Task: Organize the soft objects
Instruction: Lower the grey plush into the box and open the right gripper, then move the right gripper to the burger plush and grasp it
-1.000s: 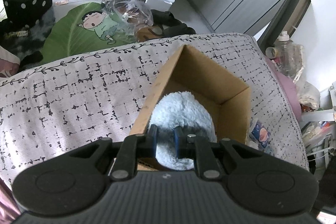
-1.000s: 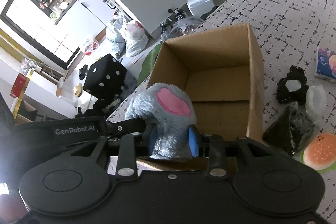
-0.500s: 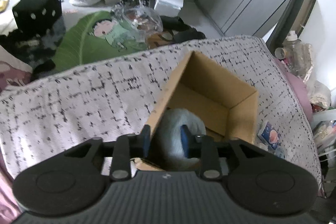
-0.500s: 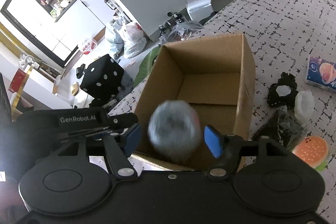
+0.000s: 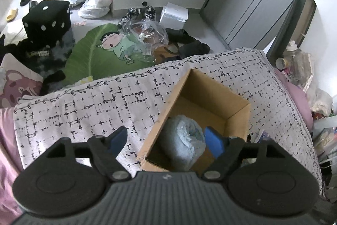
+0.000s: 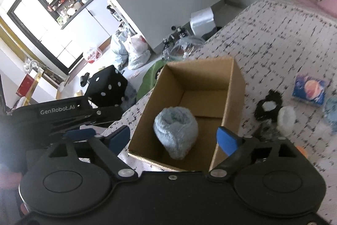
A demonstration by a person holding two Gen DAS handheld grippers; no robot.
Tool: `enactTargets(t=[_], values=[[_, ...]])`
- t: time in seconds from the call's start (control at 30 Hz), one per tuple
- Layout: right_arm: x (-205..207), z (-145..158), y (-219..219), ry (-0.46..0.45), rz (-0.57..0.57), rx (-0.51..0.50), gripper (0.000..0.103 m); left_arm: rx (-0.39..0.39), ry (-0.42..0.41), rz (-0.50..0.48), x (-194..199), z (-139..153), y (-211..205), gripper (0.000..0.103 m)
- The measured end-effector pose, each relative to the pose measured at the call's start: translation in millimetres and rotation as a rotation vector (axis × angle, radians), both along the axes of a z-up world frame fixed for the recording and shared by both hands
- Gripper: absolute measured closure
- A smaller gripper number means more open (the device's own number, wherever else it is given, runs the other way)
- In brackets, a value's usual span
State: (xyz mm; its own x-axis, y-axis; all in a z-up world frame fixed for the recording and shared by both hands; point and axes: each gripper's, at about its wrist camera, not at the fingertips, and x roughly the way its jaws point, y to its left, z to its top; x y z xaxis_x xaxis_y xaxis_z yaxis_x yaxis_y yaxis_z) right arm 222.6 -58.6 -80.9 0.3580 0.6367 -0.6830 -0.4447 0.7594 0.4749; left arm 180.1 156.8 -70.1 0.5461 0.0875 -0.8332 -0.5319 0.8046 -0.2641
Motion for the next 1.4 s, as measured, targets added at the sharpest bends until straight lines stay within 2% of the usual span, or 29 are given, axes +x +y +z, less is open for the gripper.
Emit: enactTargets(t=[0.3,0.4,0.7,1.13,1.4], values=[[1.3,11.2,-28.4,-0.011,-0.036,-0.01,0.008,0.007,-0.038,-0.017,-5.1,19.0,-17.2,0.017],[0.7,15.1,-39.8,-0.026,-0.049,-0.019,0.002,0.004,-0.041,-0.022,-6.6,22.2,-23.5,0.017],[7.1,24.6,-70.2,-0.04,-0.103,-0.025,0.0,-0.003,-0.062,-0.038,-10.2,29.8,-42.3,0.017],[13.9,21.0,-94.7,-0.043,-0.102,-0.053,0.0,-0.006,-0.077,-0.062,-5.6,32.1,-73.0,0.016],[22.6,-2.0,-113.7,0.017,-0.141,-0.027,0.0,-0.023,-0.071,-0.083,0.3,20.8,-90.7,0.016]])
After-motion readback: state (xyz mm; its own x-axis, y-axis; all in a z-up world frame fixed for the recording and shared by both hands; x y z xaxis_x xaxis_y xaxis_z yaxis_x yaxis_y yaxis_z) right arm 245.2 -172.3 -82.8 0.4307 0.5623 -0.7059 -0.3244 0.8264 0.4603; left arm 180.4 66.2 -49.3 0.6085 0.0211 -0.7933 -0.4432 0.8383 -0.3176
